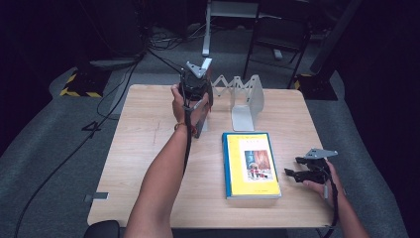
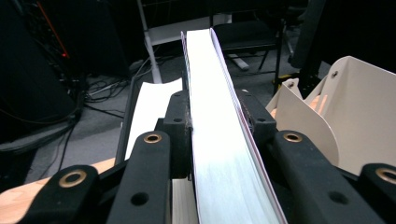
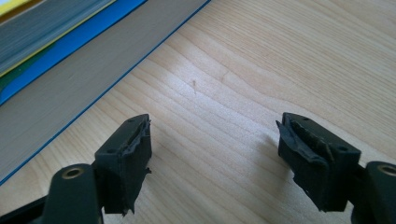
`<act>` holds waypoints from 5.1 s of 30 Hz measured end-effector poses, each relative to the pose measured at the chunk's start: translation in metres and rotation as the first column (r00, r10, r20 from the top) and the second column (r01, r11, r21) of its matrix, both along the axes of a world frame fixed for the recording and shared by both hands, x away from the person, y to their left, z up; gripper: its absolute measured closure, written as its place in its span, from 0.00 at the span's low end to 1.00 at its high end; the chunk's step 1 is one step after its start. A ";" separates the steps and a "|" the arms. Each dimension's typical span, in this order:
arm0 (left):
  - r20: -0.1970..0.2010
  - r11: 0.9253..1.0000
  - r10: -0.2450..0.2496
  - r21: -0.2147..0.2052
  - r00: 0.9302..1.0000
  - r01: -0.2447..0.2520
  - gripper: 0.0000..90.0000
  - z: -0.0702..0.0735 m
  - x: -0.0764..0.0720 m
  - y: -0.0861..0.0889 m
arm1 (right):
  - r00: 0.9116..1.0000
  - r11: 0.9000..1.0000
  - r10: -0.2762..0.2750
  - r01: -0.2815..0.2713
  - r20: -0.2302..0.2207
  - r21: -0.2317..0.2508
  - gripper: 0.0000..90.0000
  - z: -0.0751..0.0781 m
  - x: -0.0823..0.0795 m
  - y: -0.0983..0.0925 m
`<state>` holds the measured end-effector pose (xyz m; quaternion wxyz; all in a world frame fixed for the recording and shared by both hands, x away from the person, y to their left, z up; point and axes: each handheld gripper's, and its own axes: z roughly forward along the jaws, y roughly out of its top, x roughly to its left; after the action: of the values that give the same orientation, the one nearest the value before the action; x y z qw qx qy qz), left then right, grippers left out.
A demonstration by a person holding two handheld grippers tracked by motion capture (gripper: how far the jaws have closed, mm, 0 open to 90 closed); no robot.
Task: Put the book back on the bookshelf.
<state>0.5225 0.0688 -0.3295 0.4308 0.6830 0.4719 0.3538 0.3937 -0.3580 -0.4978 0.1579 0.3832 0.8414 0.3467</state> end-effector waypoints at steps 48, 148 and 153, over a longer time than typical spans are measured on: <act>-0.004 0.977 -0.202 0.075 0.979 0.202 0.58 0.007 -0.061 0.033 | 1.000 1.000 -0.005 0.005 -0.001 -0.003 0.29 0.000 -0.001 0.001; -0.377 0.661 -0.683 0.045 0.625 0.749 0.28 -0.150 -0.185 0.009 | 0.935 0.936 0.352 -0.351 -0.032 0.030 0.33 0.038 -0.076 0.102; -0.367 0.666 -0.683 0.041 0.631 0.745 0.27 -0.147 -0.182 0.019 | 0.948 0.945 0.318 -0.316 -0.022 0.082 0.33 0.044 -0.074 0.097</act>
<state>0.3403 0.0879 -0.4762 0.3863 0.8993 0.1887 0.0803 0.3192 -0.2608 -0.4541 0.0705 0.2547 0.8806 0.3933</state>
